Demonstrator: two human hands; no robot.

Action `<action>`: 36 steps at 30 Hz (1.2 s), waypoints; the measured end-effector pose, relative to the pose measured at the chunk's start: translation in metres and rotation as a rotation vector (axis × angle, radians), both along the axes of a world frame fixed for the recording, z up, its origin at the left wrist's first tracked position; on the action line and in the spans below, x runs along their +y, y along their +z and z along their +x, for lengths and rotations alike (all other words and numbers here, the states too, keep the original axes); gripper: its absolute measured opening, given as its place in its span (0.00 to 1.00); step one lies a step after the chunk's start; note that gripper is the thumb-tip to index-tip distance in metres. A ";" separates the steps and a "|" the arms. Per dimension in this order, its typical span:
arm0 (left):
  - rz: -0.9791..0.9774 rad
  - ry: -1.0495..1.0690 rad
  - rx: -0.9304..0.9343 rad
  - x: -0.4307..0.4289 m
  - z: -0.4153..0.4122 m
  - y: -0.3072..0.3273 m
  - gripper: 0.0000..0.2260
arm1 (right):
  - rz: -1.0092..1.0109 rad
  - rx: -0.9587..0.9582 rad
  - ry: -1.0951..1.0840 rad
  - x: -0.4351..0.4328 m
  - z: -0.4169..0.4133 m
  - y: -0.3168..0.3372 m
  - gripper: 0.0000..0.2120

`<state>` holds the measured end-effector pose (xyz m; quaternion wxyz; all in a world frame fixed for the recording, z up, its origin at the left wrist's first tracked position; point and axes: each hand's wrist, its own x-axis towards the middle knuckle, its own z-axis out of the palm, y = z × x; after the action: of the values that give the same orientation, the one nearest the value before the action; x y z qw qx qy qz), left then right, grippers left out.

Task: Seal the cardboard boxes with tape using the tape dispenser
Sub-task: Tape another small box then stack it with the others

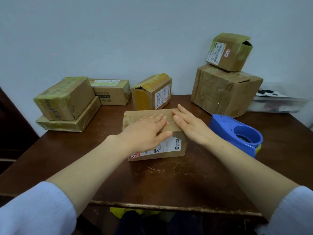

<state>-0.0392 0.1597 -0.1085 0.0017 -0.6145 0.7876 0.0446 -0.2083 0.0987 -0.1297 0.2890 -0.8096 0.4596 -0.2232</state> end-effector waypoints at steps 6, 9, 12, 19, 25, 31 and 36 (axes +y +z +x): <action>-0.109 -0.012 0.025 0.001 -0.007 0.002 0.35 | -0.089 0.176 -0.474 -0.007 -0.056 0.000 0.24; -0.096 -0.029 0.002 -0.004 -0.014 -0.003 0.34 | -0.048 0.565 -0.581 -0.004 -0.079 -0.002 0.28; -0.063 -0.030 -0.020 -0.006 -0.017 -0.009 0.31 | -0.088 0.688 -0.625 -0.001 -0.088 -0.006 0.34; -0.078 0.003 0.090 -0.001 -0.016 -0.004 0.33 | -0.134 0.881 -0.630 -0.001 -0.093 -0.003 0.34; -0.184 0.028 0.174 0.001 -0.019 0.005 0.31 | 0.031 0.705 -0.574 -0.003 -0.096 -0.011 0.22; -0.163 0.263 0.728 -0.001 -0.036 0.029 0.22 | 0.114 0.242 -0.611 -0.005 -0.115 0.012 0.24; -0.096 0.418 1.236 -0.016 -0.045 0.047 0.09 | 0.349 -0.398 -0.421 0.010 -0.119 0.070 0.16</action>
<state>-0.0840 0.1433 -0.0612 -0.4873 -0.6153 0.5087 0.3538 -0.3274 0.1091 -0.0599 0.4548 -0.5757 0.5826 -0.3498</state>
